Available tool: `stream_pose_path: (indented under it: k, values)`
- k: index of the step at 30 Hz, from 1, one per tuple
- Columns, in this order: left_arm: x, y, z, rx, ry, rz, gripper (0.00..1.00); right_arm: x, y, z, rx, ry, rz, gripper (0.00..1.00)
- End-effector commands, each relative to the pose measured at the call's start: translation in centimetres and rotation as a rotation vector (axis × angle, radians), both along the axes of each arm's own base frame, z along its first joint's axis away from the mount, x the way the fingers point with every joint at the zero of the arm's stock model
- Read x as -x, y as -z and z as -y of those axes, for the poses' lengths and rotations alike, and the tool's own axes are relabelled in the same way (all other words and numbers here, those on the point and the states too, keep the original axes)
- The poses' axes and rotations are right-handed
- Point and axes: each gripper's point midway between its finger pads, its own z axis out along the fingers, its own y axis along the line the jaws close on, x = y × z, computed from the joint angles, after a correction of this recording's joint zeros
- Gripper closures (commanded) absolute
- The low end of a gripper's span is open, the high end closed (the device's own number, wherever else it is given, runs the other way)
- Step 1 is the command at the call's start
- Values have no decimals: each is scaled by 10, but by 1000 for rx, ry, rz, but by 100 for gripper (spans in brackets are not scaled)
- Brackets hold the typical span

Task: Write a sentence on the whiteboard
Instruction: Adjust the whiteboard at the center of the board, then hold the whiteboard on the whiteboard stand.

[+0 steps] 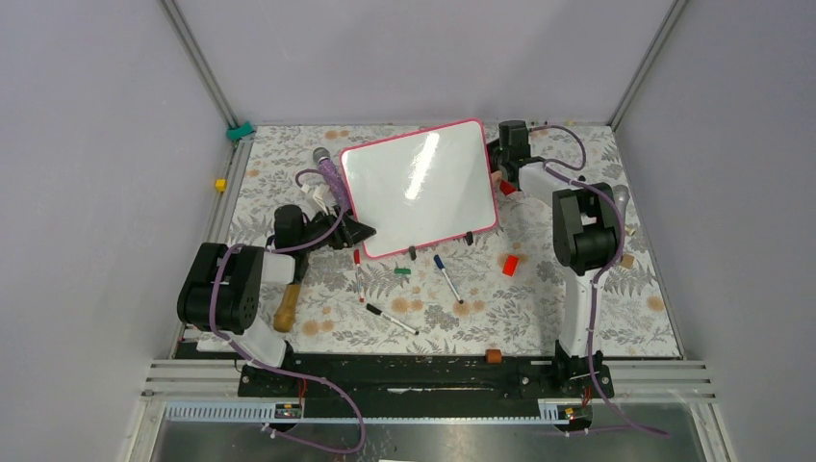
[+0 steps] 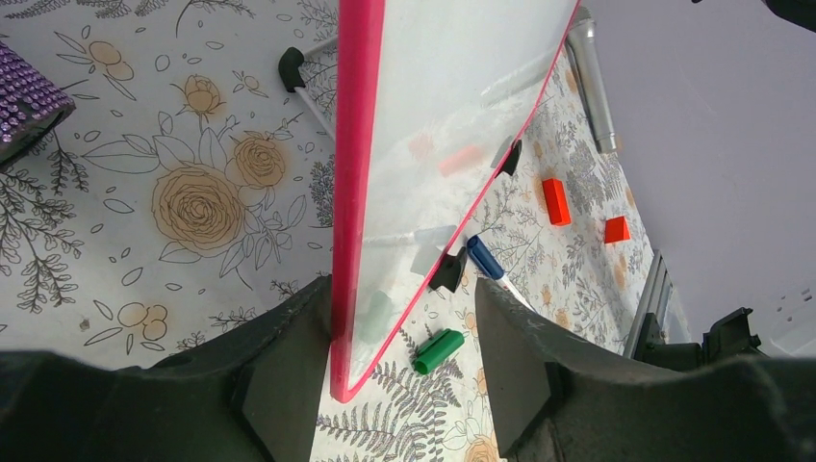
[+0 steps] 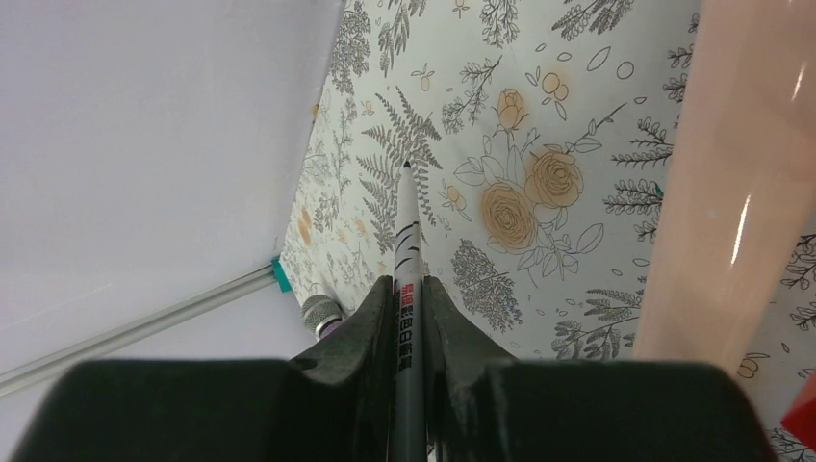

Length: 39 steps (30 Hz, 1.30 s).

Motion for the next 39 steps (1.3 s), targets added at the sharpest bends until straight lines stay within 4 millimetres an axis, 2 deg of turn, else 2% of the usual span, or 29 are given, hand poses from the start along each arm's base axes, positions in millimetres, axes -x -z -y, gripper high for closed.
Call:
stream_pose_path:
  k: [1,8,18,24,25,30,34,39]
  values:
    - [-4,-14,4,7,33,73,44,-13,-49,11,-11,21,118,100]
    - [-3,-15,4,9,35,76,41,-37,-67,45,46,54,154,100]
    - [-1,-16,6,22,45,81,43,-67,-116,89,109,94,239,100]
    - [1,-12,11,18,72,66,42,-51,-134,105,164,95,249,100]
    - [1,-11,13,15,78,59,42,-45,-132,107,171,97,245,100]
    - [1,-3,17,-3,87,31,43,-19,-164,117,222,115,326,100]
    - [2,5,26,-38,117,3,43,4,-180,131,283,160,345,100]
    - [2,11,27,-81,113,-3,43,27,-196,143,350,195,354,100]
